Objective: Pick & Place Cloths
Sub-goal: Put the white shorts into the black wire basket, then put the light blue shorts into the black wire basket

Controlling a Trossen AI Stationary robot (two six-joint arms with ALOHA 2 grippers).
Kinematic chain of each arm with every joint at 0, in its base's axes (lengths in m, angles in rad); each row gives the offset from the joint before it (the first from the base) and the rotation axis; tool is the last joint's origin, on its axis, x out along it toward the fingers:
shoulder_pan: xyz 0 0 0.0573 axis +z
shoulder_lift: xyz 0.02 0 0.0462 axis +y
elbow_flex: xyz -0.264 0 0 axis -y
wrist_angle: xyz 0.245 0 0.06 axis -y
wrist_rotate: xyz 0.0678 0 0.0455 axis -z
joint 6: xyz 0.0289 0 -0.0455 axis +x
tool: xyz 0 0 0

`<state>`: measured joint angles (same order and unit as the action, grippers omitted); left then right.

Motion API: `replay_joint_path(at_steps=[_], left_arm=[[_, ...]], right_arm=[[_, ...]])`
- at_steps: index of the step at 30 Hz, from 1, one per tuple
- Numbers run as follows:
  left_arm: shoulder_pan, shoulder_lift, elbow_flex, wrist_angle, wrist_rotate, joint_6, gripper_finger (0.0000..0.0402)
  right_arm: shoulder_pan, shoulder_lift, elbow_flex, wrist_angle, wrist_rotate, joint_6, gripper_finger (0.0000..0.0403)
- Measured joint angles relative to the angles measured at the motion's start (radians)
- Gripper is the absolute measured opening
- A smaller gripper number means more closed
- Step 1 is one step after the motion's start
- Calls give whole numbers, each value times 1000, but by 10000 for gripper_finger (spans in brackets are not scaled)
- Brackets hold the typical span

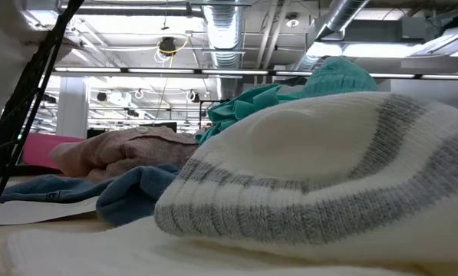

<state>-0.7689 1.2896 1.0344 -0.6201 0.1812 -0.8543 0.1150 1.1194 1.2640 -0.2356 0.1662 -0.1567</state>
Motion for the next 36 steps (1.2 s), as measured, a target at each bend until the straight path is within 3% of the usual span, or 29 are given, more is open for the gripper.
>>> replay_joint_path(at_steps=[3, 10, 22, 28, 33, 36], left_arm=[[-6, 0, 0, 0, 52, -1, 4], [-3, 0, 0, 0, 55, 38, 24], [11, 0, 0, 0, 54, 35, 171], [66, -5, 0, 34, -41, 4, 217], [172, -61, 1, 70, -123, 15, 222], [232, -114, 1, 113, -242, 93, 219]], right_arm=[[0, 0, 0, -13, 0, 0, 5], [-15, 0, 0, -76, 0, 0, 11], [-33, 0, 0, -154, 9, 0, 133], [-33, 33, 0, -325, 113, 100, 198], [-32, 103, 0, -465, 122, 212, 230], [-20, 152, -1, -560, 100, 272, 234]])
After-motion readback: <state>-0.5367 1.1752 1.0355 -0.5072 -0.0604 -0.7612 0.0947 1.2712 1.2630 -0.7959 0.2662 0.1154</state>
